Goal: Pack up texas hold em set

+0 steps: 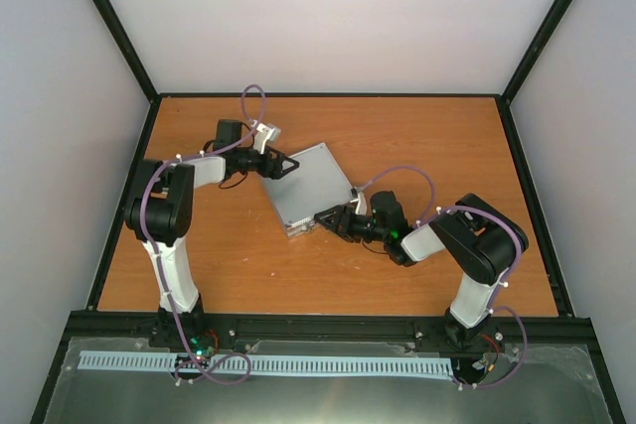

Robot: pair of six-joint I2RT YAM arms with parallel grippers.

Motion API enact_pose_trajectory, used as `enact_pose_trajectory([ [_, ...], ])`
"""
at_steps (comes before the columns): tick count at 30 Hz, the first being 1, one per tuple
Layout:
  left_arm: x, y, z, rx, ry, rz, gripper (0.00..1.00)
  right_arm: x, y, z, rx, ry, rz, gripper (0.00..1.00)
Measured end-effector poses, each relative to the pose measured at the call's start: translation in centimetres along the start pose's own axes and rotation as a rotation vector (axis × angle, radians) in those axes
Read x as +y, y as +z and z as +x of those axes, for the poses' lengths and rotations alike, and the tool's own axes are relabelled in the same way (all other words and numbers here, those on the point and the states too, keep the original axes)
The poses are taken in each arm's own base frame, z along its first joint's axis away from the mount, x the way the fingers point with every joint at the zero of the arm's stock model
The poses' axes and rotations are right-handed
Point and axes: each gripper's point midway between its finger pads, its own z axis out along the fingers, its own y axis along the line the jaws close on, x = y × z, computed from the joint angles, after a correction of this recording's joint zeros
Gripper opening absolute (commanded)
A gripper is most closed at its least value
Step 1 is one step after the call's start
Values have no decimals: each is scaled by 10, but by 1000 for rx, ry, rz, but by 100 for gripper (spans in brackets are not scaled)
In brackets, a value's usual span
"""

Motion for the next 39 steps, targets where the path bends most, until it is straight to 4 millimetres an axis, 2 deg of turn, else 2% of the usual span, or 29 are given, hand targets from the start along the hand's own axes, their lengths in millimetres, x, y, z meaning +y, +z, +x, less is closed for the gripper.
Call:
enact_pose_trajectory([
  [5, 3, -3, 2, 35, -28, -56, 82, 0, 0, 0, 0, -12, 0, 63],
  [10, -4, -10, -5, 36, -57, -71, 73, 0, 0, 0, 0, -16, 0, 63],
  [13, -26, -13, -17, 23, -61, -33, 67, 0, 0, 0, 1, -16, 0, 63],
  [18, -80, -7, -27, 23, -45, 82, 58, 0, 0, 0, 1, -16, 0, 63],
  [22, -108, -1, -3, 65, -102, 169, 54, 0, 0, 0, 1, -16, 0, 63],
  [28, -116, 2, 59, 157, -262, 215, 52, 1, -1, 0, 2, -16, 0, 63],
  [39, -119, -1, 65, 141, -250, 224, 50, 3, -2, 1, 9, -16, -3, 63],
])
